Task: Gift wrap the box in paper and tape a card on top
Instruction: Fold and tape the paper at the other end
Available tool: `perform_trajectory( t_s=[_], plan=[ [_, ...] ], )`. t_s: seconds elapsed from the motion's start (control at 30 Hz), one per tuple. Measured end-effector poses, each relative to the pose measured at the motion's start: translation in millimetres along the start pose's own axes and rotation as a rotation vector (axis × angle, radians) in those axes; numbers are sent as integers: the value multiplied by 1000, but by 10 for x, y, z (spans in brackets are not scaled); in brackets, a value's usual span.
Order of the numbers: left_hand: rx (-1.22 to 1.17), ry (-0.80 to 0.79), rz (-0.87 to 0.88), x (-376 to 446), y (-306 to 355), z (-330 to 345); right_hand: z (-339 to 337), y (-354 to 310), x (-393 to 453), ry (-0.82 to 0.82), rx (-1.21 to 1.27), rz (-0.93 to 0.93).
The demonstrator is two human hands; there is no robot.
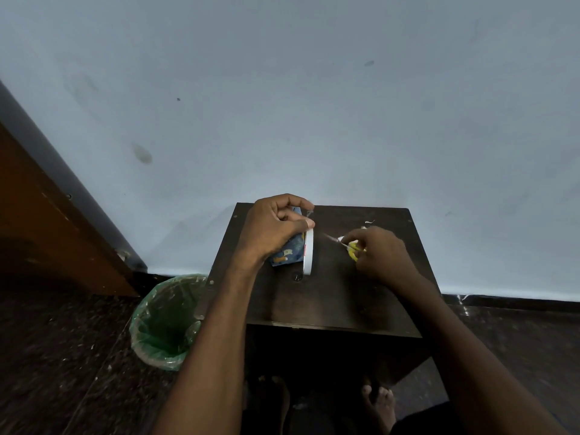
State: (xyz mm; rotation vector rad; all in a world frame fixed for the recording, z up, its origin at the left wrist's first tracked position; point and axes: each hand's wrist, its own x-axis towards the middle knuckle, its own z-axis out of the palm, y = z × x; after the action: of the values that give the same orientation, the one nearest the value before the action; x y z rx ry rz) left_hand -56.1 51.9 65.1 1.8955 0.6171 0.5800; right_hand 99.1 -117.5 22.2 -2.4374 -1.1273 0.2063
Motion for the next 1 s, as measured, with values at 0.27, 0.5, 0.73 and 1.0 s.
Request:
perform_trajectory(
  t_s=[0.27, 0.5, 0.73, 1.0],
  plan=[
    [12, -7, 22, 18, -10, -3, -156, 53, 61, -14, 605, -93],
    [62, -13, 55, 27, -22, -8, -292, 17, 43, -166, 662, -169],
    [68, -29, 88, 27, -53, -22, -323, -5, 65, -197, 631, -178],
    [111, -16, 115, 27, -43, 2, -274, -104, 75, -152, 598, -204]
  ],
)
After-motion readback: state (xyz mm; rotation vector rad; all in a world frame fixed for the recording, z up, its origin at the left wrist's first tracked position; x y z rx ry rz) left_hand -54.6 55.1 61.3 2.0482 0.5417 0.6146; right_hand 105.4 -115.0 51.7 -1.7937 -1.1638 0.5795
